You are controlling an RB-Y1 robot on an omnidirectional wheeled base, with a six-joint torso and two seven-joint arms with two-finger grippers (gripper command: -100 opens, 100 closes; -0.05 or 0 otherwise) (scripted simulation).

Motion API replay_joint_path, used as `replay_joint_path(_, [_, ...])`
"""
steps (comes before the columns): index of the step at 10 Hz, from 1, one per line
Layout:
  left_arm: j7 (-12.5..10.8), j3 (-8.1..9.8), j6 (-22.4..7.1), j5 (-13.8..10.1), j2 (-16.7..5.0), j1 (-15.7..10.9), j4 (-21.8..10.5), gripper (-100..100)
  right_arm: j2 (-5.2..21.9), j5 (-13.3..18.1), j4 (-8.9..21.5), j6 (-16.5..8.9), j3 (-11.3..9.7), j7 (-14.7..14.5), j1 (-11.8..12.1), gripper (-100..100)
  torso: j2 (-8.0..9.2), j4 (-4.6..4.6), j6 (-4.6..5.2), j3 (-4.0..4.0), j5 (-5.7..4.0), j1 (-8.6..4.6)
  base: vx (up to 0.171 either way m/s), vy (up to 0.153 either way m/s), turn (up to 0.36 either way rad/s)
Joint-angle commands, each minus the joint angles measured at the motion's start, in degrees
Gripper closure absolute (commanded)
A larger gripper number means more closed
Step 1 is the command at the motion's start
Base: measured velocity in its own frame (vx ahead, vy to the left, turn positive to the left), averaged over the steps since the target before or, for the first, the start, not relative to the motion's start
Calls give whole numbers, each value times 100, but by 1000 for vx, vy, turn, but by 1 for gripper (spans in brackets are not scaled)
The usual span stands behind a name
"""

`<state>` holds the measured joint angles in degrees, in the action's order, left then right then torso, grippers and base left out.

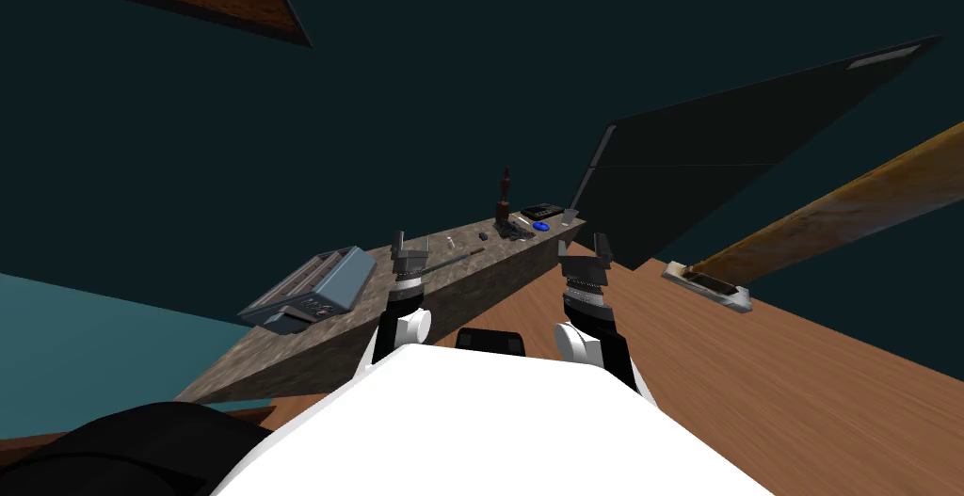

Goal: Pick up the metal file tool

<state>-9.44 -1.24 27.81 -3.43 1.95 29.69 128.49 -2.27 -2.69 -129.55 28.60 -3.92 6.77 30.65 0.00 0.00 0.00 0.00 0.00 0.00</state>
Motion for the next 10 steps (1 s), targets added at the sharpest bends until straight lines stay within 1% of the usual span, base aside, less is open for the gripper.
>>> replay_joint_path(1, [-36, 6, -53, 6, -237, -91, -39, -100, 0, 0, 0, 0, 0, 0, 0, 0, 0, 0, 0, 0, 0, 0, -5, -17, -49])
replay_joint_path(3, [-120, 21, -184, 16, -554, -302, -135, -100, 0, 0, 0, 0, -1, 0, 0, 0, 2, 0, 2, 1, -2, -10, -11, -46, -92])
replay_joint_path(6, [-319, 60, -530, 34, -933, -799, -392, -100, -1, 0, 0, 0, -1, 0, 0, 0, 2, 0, 2, 1, -6, -26, -14, -76, -125])
replay_joint_path(7, [-401, 78, -686, 38, -1034, -971, -507, -100, -1, 0, 0, 0, -1, 0, -1, 0, 5, 1, 2, 2, -7, -32, -16, -96, -147])
replay_joint_path(8, [-401, 78, -686, 38, -1034, -1004, -507, -100, -1, 0, 0, 0, -1, 0, -1, 0, 4, 1, 2, 2, -8, -36, -9, -60, -62])
replay_joint_path(9, [-490, 99, -864, 40, -1125, -1226, -638, -100, -1, 0, 0, 0, -1, 0, 0, 0, 3, 1, 0, 2, -6, -25, -7, -50, -132])
replay_joint_path(10, [-585, 122, -1047, 40, -1206, -1392, -784, -100, -1, 0, 0, 0, -1, 0, 0, 0, 2, 0, 2, 1, -5, -21, -10, -60, -165])
